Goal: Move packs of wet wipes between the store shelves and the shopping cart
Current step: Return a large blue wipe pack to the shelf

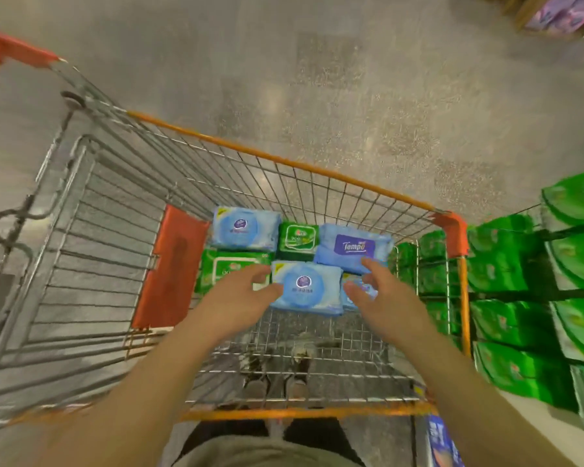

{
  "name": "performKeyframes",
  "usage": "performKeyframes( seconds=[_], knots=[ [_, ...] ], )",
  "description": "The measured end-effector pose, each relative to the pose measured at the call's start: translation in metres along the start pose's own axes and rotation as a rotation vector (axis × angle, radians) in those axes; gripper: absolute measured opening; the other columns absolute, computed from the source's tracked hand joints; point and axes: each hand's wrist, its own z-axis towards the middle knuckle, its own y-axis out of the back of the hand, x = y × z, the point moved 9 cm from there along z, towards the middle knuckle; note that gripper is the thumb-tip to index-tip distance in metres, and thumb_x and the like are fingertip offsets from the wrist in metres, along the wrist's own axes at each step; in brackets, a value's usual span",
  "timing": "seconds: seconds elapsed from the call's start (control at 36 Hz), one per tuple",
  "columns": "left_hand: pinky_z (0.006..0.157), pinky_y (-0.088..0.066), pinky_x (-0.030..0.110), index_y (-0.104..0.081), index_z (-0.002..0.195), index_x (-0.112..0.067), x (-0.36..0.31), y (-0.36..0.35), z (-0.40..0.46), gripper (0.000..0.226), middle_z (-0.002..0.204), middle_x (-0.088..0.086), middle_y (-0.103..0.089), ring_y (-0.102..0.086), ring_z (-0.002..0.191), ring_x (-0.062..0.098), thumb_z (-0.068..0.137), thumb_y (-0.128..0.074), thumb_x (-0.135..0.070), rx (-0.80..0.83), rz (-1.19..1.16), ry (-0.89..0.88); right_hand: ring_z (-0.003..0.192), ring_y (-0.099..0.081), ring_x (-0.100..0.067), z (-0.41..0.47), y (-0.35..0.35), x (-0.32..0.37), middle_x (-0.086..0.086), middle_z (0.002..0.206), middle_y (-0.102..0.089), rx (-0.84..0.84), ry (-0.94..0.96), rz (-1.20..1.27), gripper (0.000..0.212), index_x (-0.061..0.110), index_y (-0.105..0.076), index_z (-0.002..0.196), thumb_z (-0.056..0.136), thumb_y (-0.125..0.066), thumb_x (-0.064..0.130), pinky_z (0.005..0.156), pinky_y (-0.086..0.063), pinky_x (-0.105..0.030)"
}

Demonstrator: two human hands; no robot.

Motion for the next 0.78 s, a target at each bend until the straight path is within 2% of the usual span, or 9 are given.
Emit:
performKeyframes(
  seconds=[0.14,0.25,0.31,0.42,0.53,0.58,0.67,0.72,0.78],
  knots=[
    [0.100,-0.045,0.031,-0.046,0.146,-0.031,0.028,-0.027,0.028,0.055,0.145,-0.007,-0.052,-0.056,0.122,0.014,0.095,-0.056,-0.050,0.054,0.016,0.086,0.146,-0.038,-0.025,0.036,-0.038,-0.004,-0.002,0.163,-0.034,0.088,0.099,-0.148,0.087,0.024,-0.022,0.161,0.092,-0.066,0.055,0.114,-0.037,-0.041],
    [0.083,-0.051,0.028,-0.046,0.147,-0.031,0.049,-0.039,0.056,0.058,0.145,-0.006,-0.052,-0.061,0.097,0.010,0.094,-0.055,-0.054,0.064,0.043,0.126,0.150,-0.027,-0.027,0.065,-0.072,-0.003,-0.006,0.164,-0.030,0.149,0.195,-0.245,0.086,0.019,-0.024,0.160,0.092,-0.066,0.053,0.119,-0.029,-0.044],
    [0.086,-0.054,0.032,-0.046,0.146,-0.029,0.058,-0.037,0.074,0.058,0.146,-0.006,-0.051,-0.064,0.099,0.013,0.095,-0.055,-0.052,0.046,0.055,0.147,0.152,-0.022,-0.027,0.082,-0.088,-0.003,-0.007,0.164,-0.028,0.173,0.213,-0.282,0.088,0.019,-0.023,0.160,0.092,-0.065,0.056,0.121,-0.027,-0.044],
    [0.094,-0.049,0.032,-0.048,0.146,-0.025,0.063,-0.018,0.102,0.057,0.144,-0.003,-0.054,-0.061,0.115,0.020,0.095,-0.053,-0.050,-0.038,0.136,0.137,0.146,-0.030,-0.030,0.107,-0.104,0.006,-0.012,0.156,-0.039,0.126,0.247,-0.230,0.078,0.014,-0.033,0.156,0.094,-0.065,0.049,0.115,-0.030,-0.041],
    [0.087,-0.042,0.028,-0.050,0.143,-0.025,0.079,-0.001,0.125,0.054,0.134,-0.004,-0.060,-0.057,0.101,0.014,0.095,-0.053,-0.048,-0.124,0.066,0.179,0.141,-0.038,-0.031,0.136,-0.126,0.020,-0.012,0.152,-0.045,0.136,0.339,-0.272,0.083,0.015,-0.037,0.154,0.087,-0.072,0.051,0.112,-0.032,-0.041],
    [0.087,-0.044,0.029,-0.052,0.140,-0.024,0.081,-0.004,0.132,0.052,0.132,-0.003,-0.061,-0.059,0.102,0.017,0.094,-0.054,-0.047,-0.124,0.053,0.189,0.144,-0.034,-0.031,0.143,-0.140,0.019,-0.010,0.158,-0.038,0.197,0.420,-0.474,0.106,0.019,-0.027,0.159,0.077,-0.073,0.067,0.118,-0.030,-0.047],
    [0.094,-0.047,0.032,-0.053,0.140,-0.023,0.100,-0.025,0.135,0.050,0.138,0.004,-0.058,-0.059,0.116,0.026,0.096,-0.052,-0.047,-0.041,0.067,0.246,0.152,-0.020,-0.033,0.149,-0.176,0.004,-0.010,0.166,-0.018,0.283,0.452,-0.726,0.138,0.019,0.001,0.162,0.064,-0.072,0.081,0.123,-0.013,-0.057],
    [0.100,-0.048,0.036,-0.053,0.140,-0.022,0.111,-0.042,0.133,0.049,0.140,0.006,-0.057,-0.059,0.116,0.027,0.097,-0.052,-0.046,0.023,0.057,0.262,0.153,-0.015,-0.037,0.150,-0.187,-0.003,-0.013,0.166,-0.011,0.240,0.457,-0.811,0.143,0.019,0.013,0.160,0.064,-0.074,0.079,0.122,-0.007,-0.059],
    [0.101,-0.048,0.040,-0.054,0.137,-0.022,0.117,-0.058,0.129,0.048,0.136,0.006,-0.059,-0.060,0.114,0.027,0.096,-0.053,-0.047,0.073,0.030,0.274,0.150,-0.018,-0.038,0.151,-0.186,-0.003,-0.015,0.164,-0.016,0.175,0.478,-0.824,0.133,0.019,0.014,0.160,0.074,-0.076,0.065,0.121,-0.010,-0.058]
  ],
)
